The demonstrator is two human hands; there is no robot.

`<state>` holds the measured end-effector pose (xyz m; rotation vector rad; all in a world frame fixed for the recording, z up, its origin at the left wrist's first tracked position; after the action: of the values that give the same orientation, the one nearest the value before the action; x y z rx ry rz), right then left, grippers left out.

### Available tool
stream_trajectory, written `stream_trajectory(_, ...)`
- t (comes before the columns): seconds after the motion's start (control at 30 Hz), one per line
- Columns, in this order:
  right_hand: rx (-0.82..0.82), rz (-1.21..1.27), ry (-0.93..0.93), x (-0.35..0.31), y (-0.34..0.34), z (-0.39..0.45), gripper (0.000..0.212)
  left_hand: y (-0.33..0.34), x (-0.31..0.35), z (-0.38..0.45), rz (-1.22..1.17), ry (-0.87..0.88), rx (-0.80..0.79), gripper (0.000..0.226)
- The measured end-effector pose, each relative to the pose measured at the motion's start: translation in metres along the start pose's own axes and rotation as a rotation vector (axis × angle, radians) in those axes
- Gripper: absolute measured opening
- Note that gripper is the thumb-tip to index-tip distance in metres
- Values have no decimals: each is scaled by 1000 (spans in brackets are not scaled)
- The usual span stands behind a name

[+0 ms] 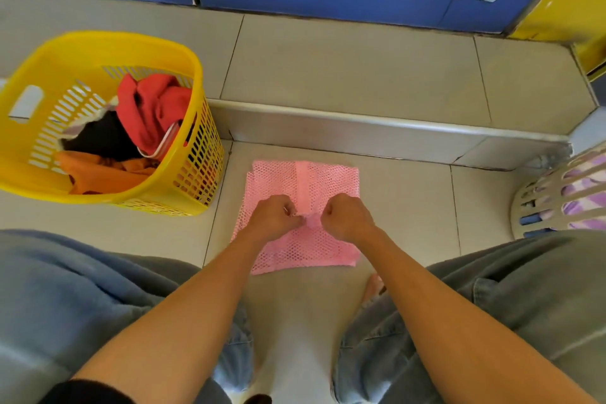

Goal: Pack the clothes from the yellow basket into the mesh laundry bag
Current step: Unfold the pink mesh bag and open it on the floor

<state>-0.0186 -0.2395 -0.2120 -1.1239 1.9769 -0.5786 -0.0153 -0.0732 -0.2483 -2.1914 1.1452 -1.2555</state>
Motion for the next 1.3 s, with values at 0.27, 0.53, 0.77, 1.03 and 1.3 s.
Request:
stream_trajectory(0.27, -61, 268, -106, -8, -20, -40, 80, -54, 63, -26, -137, 39, -24, 27)
stream_trajectory(0.53, 140, 413, -275, -27, -55, -74, 89, -97, 95, -75, -213, 102, -64, 46)
stream_trajectory(0.77, 193, 427, -325, -37, -56, -78, 73, -116, 99, -93, -249, 75, 53, 13)
stream_trajectory(1.03, 235, 558, -292, -49, -76, -70, 21, -136, 101, -82, -556, 146, 209, 61)
stream_trajectory(1.3, 264, 969, -185, -54, -103, -53, 29, -92, 47, -66, -752, 134, -245, 77)
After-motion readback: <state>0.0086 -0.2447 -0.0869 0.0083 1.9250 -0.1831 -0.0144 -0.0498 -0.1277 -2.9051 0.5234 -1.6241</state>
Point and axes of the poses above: each hand's wrist, its own z-axis towards the middle knuckle, its own y-axis out of the palm, x = y × z, the point moved 2 cm from there along z, towards the middle knuckle, and after that the axes turned 5 degrees about z, right-handed, at the moved point
